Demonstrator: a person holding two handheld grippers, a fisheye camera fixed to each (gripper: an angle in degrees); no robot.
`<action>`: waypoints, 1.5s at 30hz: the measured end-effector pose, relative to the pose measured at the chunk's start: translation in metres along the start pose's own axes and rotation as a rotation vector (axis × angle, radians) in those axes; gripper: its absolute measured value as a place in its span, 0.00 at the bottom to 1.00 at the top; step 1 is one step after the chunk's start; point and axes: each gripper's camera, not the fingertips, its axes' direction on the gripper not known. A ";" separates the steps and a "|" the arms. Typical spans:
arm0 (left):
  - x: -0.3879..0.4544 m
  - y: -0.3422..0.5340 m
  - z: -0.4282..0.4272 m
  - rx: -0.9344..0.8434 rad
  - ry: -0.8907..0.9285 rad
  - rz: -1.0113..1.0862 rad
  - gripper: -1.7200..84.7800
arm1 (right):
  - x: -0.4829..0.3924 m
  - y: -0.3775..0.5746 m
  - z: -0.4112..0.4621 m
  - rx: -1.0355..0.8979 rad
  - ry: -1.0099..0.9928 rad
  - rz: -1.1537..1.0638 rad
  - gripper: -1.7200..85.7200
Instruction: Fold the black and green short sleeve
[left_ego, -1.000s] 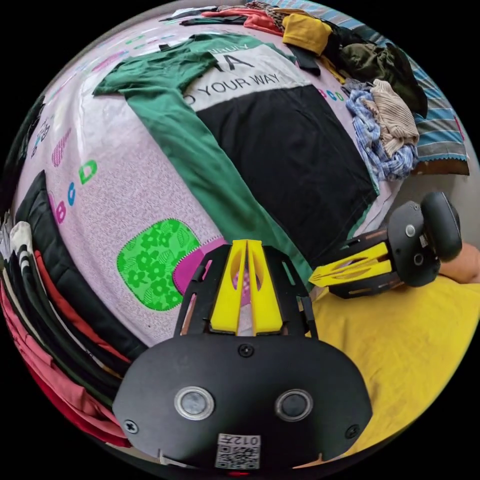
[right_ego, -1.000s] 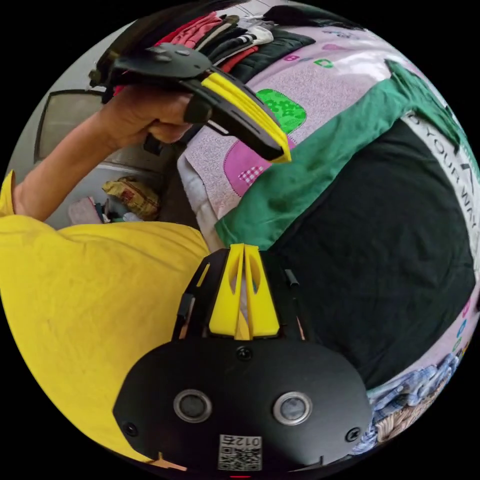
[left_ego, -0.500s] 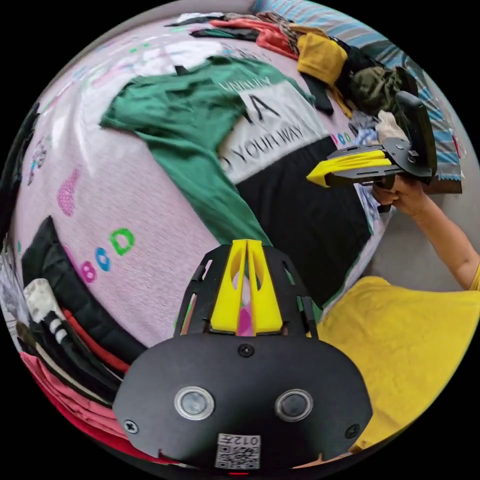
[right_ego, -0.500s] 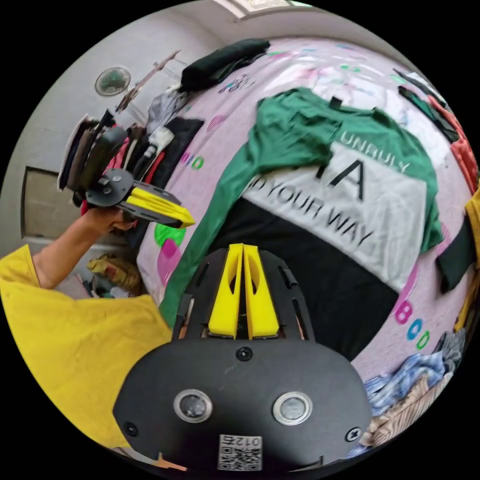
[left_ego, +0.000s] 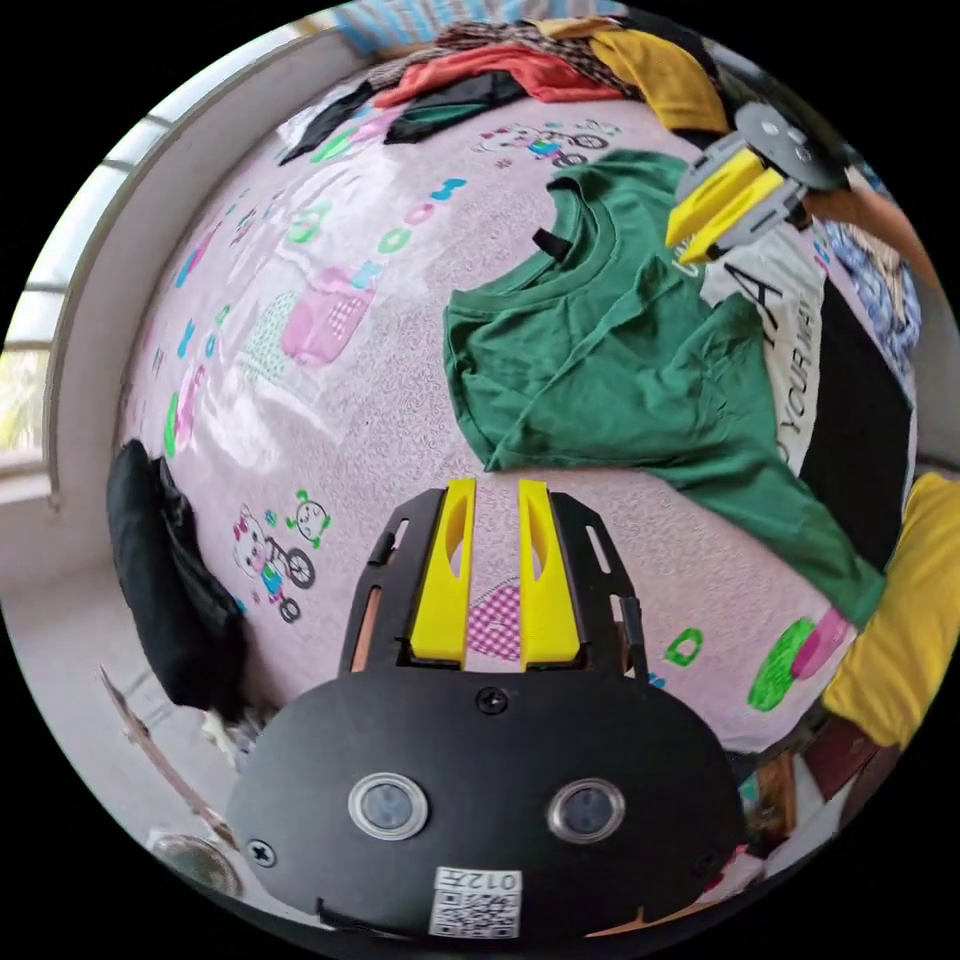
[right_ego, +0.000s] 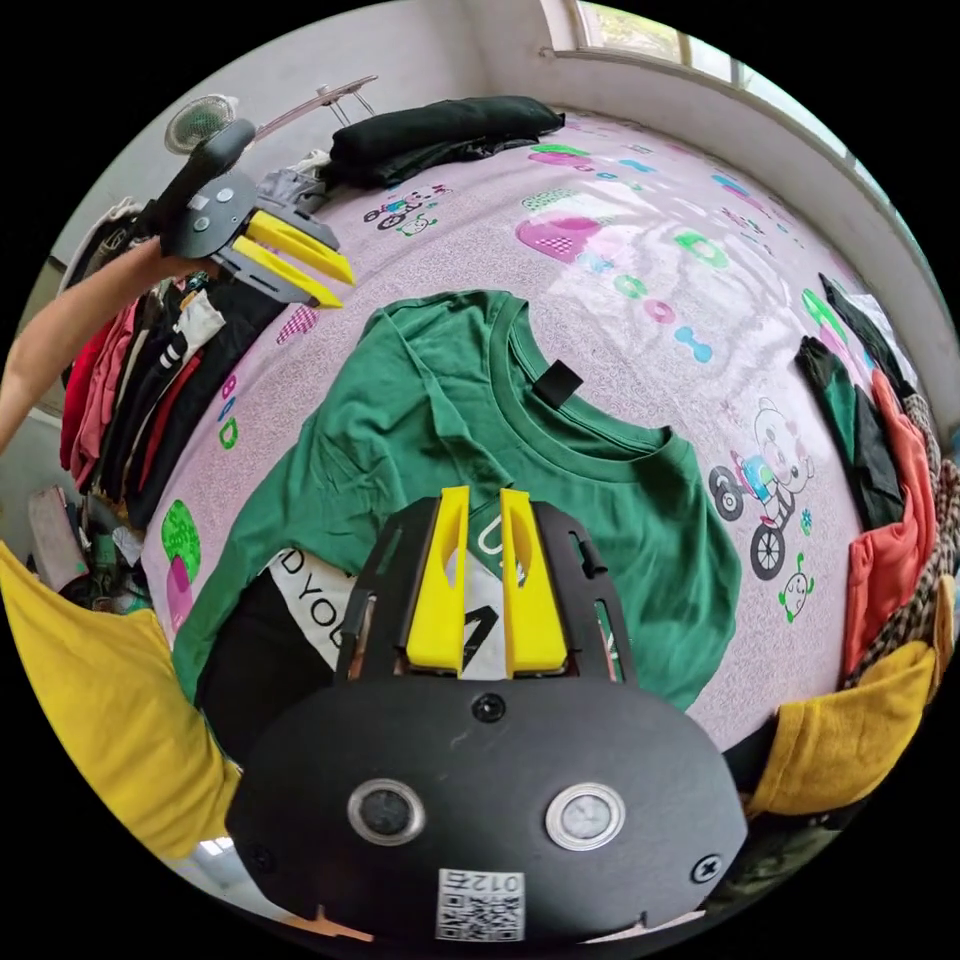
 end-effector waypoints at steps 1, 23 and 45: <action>-0.002 -0.010 0.000 -0.009 -0.008 0.042 0.05 | 0.006 -0.005 0.003 -0.003 -0.008 -0.009 0.08; -0.059 -0.127 -0.067 -0.071 0.044 0.191 0.02 | 0.077 -0.052 -0.069 0.102 -0.103 0.056 0.03; -0.111 -0.181 -0.106 -0.161 -0.150 -0.196 0.02 | 0.167 -0.021 -0.114 0.172 -0.235 0.445 0.06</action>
